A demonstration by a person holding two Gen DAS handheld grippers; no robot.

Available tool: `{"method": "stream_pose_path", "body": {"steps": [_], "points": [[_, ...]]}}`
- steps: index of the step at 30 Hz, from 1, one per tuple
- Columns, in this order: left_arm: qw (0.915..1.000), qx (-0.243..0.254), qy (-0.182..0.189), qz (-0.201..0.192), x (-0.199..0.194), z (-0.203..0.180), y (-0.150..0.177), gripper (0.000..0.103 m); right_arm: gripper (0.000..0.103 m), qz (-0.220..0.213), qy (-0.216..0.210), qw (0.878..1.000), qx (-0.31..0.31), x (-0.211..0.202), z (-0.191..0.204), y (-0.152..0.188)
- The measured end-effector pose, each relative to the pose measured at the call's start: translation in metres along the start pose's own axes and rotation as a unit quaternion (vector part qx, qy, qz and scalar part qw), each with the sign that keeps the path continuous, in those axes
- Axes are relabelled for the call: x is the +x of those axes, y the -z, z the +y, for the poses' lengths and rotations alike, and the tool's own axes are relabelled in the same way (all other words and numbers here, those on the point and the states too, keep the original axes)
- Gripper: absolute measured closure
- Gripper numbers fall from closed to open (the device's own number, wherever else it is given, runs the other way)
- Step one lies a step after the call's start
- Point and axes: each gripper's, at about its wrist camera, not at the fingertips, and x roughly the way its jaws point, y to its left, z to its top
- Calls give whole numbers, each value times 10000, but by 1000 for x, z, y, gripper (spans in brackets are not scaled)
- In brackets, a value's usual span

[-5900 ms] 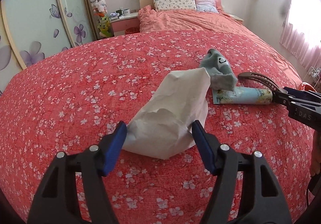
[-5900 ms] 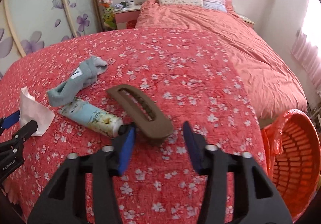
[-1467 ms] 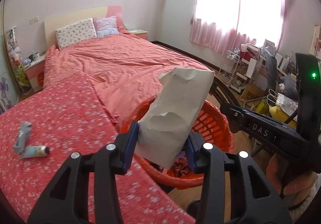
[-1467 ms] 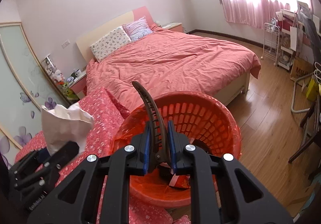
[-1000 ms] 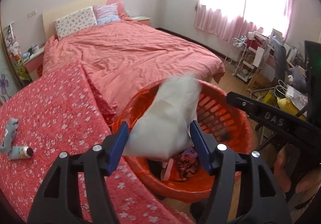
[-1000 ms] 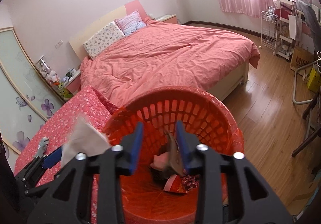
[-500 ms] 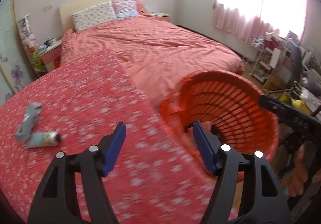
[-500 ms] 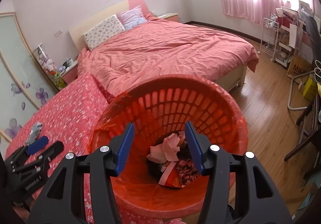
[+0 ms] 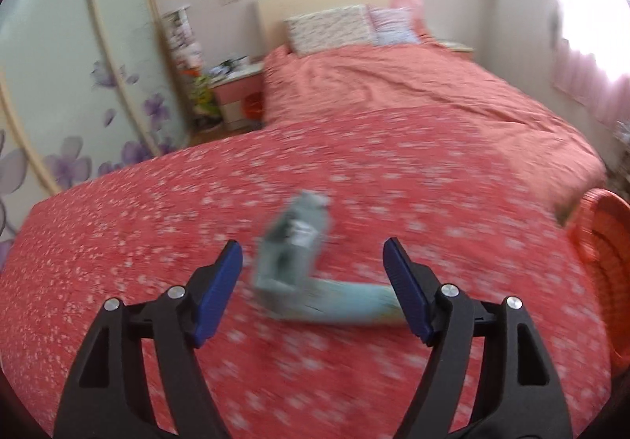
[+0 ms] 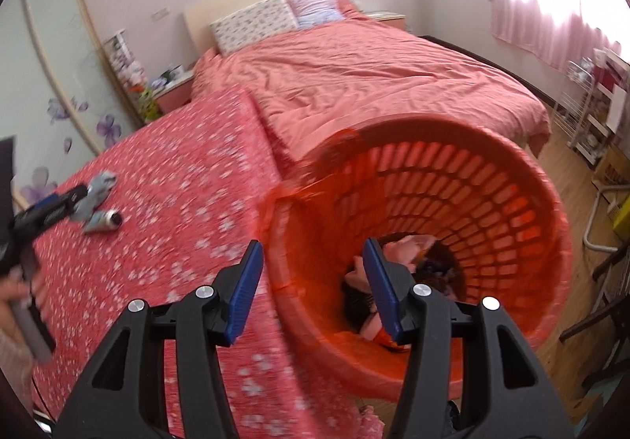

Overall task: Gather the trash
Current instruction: 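Move both open tools back over the bed items, then grasp the grey sock with the left tool while the right tool grasps the blue hand cream tube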

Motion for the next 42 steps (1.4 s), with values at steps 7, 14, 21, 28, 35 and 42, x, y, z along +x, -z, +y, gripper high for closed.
{"method": "stream_pose_path", "body": {"steps": [7,14,21,28,35,42], "points": [[9979,-168,95,623,55,15,-9,49,50,156,-130,9993,-329,9,33,3],[9964,-372,303,694,53,41,0,89,50,263,-290,9974,-601,16,68,6],[9965,-400,99,732,16,102,47,89,50,352,-708,9899,-1178,32,133,5],[9961,-498,-90,721,-12,131,87,80,50,428,-845,9777,-1876,70,204,-5],[9955,-621,25,722,-14,138,90,78,49,482,-514,9629,-2605,98,249,-11],[9948,-714,101,725,-9,145,91,77,66,664,-644,9596,-2658,103,253,-13]]}}
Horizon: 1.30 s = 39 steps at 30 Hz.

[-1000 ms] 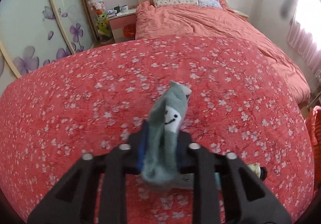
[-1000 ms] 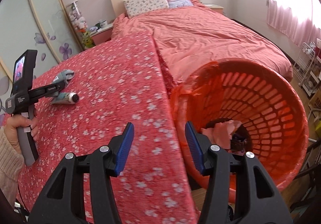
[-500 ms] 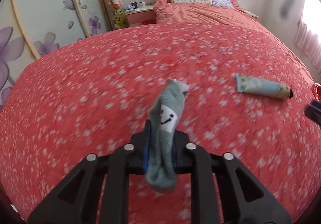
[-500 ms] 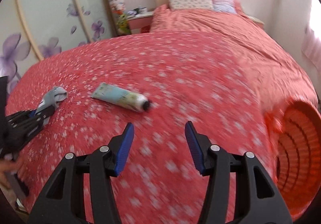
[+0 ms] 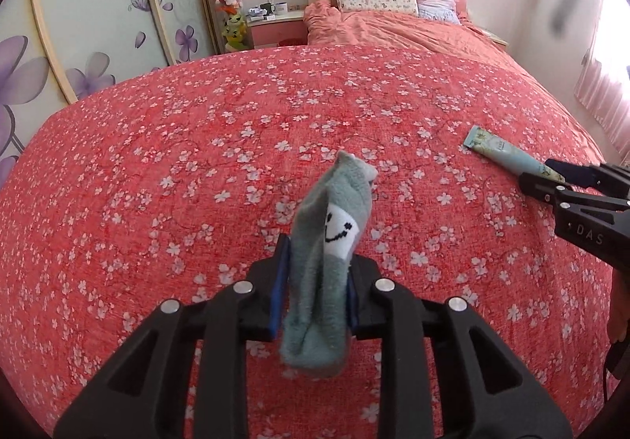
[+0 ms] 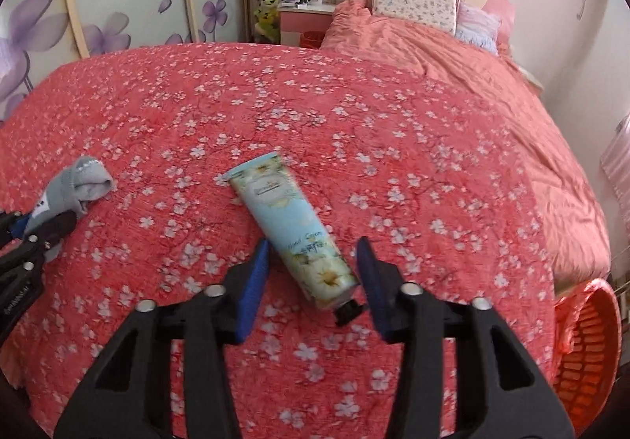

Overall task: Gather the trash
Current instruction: 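Grasp the grey sock with the left tool while the right tool grasps the blue hand cream tube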

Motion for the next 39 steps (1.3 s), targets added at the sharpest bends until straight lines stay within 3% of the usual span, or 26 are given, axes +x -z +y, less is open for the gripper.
{"method": "stream_pose_path", "body": {"steps": [2,11,19,23,29,39], "points": [[10000,-22,16,1,0,1,0,77,75,38,-17,9999,126,-4,-2,5],[9999,-102,113,0,0,11,0,76,75,55,-203,9976,656,-41,-4,56],[9999,-108,110,1,0,11,0,76,68,-9,-46,9959,903,-36,3,52],[9999,-110,101,1,1,12,1,74,58,-162,140,9961,860,-31,9,51],[9998,-118,173,-1,1,18,1,71,45,-153,44,9959,888,-30,8,52],[9996,-166,246,-8,1,21,2,70,44,-222,-183,9938,1079,-33,-5,58]]}}
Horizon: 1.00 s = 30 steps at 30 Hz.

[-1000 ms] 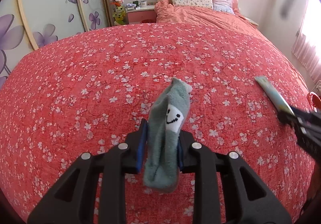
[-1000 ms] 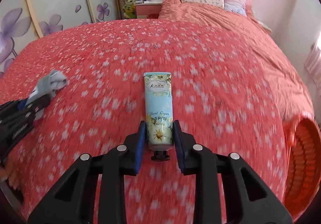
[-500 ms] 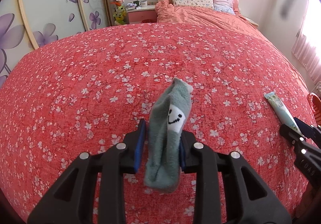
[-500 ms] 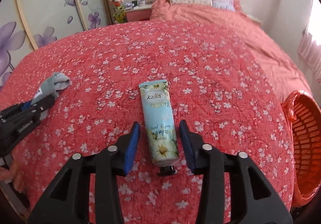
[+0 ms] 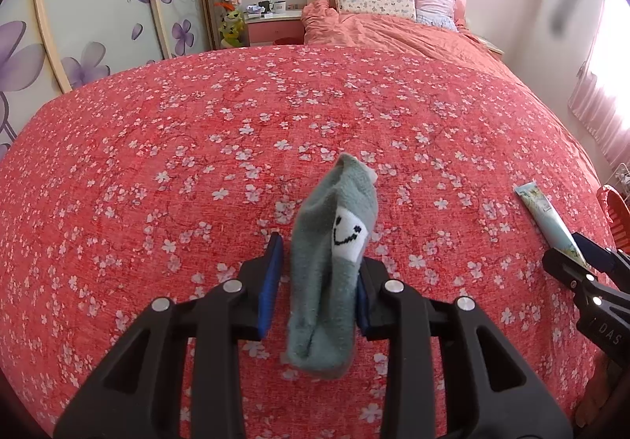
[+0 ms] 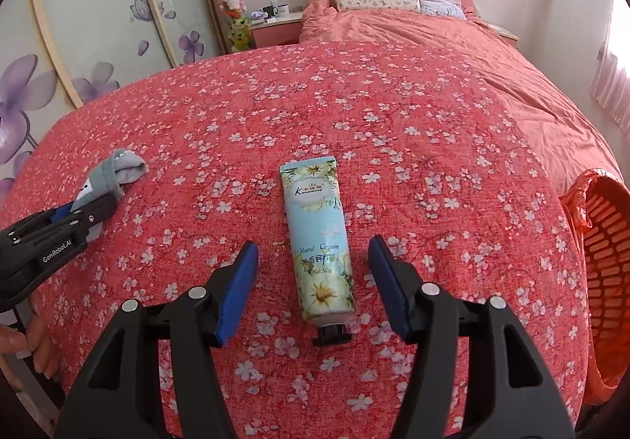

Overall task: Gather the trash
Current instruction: 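Grasp the grey sock with the left tool while the right tool grasps the blue hand cream tube, then carry the sock and hand cream tube over the orange basket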

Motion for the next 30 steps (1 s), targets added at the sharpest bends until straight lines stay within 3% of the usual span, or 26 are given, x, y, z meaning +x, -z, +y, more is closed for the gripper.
{"method": "stream_pose_path", "body": {"steps": [7,15,16,17,18,21,30], "points": [[10000,-24,71,-3,0,5,0,69,42,58,224,9995,-207,3,11,-1],[10000,20,9,4,0,3,0,68,43,5,29,10000,-55,0,2,1],[10000,52,-21,3,0,2,0,68,46,-9,75,10000,-56,0,2,1],[10000,66,-15,-3,0,1,-1,70,60,-20,137,9999,-71,-1,2,1],[10000,73,-2,-13,0,0,-1,82,74,-32,150,9998,-94,-2,0,1],[10000,24,73,-53,-4,0,1,89,74,-34,20,10000,-80,-4,-1,3],[9990,182,143,-385,-37,-16,9,92,74,-277,33,9996,110,-37,-16,14]]}}
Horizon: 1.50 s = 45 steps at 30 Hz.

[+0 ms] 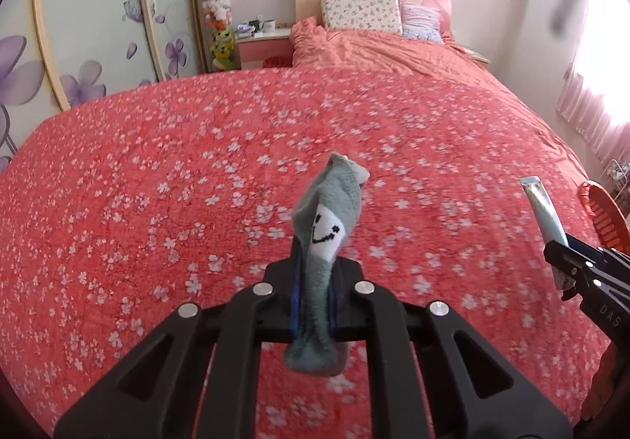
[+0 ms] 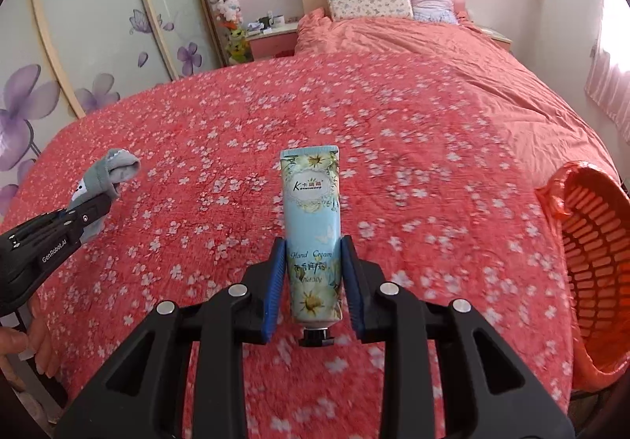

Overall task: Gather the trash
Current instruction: 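Carry the sock and hand cream tube over the orange basket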

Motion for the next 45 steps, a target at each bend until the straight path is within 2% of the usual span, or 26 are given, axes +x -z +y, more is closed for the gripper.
{"method": "stream_pose_path", "body": {"steps": [13,24,34,45], "points": [[9990,194,251,-315,-55,-51,-10,92,75,-519,162,9984,132,-60,-22,-7],[9942,586,658,-616,-96,-112,-25,92,75,-898,370,9946,375,-101,-62,-2],[9833,1030,1328,-692,-113,-189,-25,92,75,-1092,653,9885,818,-127,-121,10],[9636,1528,2107,-614,-109,-289,-17,92,75,-1227,994,9769,1442,-146,-201,22]]}}
